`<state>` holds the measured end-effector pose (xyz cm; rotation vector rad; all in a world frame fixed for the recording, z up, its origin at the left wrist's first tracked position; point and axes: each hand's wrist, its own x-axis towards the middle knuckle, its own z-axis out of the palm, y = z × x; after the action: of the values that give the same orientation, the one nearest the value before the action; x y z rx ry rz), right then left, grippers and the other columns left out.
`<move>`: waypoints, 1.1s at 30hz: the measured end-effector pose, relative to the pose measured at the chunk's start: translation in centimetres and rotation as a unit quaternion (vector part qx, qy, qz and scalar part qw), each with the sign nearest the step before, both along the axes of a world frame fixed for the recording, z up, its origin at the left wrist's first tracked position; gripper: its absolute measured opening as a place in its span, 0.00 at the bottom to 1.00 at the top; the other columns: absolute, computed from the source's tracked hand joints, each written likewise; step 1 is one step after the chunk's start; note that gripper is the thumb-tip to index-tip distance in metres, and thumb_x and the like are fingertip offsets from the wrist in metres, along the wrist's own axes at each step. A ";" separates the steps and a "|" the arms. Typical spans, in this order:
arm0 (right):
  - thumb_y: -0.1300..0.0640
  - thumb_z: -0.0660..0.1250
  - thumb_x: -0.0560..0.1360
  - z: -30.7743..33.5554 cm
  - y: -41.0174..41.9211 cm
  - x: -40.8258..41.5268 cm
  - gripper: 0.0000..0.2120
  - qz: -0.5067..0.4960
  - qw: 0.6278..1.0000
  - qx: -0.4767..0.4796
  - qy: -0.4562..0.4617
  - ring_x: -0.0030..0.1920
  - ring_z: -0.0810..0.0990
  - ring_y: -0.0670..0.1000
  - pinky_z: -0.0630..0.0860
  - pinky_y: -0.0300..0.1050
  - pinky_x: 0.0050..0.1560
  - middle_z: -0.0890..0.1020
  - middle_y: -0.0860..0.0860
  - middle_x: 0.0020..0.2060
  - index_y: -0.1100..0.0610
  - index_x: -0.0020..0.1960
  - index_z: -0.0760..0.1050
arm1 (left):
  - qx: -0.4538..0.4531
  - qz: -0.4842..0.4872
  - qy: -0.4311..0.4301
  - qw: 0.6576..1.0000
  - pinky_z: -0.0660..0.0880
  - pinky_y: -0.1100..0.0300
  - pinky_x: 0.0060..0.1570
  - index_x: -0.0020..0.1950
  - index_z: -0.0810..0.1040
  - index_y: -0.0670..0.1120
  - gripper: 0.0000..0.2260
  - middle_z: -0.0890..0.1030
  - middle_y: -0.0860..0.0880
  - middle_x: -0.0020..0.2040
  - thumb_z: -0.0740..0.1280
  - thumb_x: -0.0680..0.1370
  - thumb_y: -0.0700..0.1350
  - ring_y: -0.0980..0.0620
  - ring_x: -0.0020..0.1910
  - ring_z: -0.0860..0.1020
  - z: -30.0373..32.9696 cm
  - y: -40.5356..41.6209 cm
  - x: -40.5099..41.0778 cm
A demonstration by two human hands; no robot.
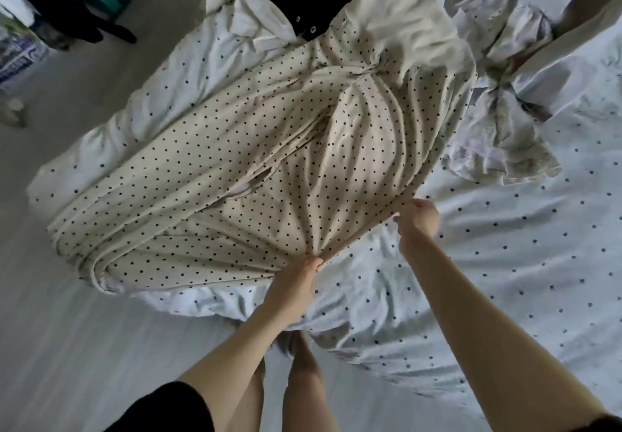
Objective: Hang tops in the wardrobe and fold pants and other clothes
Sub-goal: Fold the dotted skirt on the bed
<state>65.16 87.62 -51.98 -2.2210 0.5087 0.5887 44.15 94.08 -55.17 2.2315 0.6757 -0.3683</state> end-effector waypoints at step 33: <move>0.71 0.75 0.58 1.0 1.3 -25.2 0.14 0.683 0.604 -0.089 -0.401 0.29 0.75 0.52 0.72 0.51 0.44 0.77 0.50 0.30 0.56 0.33 0.74 | 0.325 0.105 -0.047 0.939 0.77 0.50 0.41 0.44 0.80 0.38 0.12 0.78 0.41 0.40 0.72 0.64 0.28 0.42 0.40 0.79 3.5 9.3 -21.7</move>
<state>39.98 88.89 -51.02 -2.3667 -1.8235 0.1046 22.43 103.33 -51.72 2.7285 1.0906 0.0931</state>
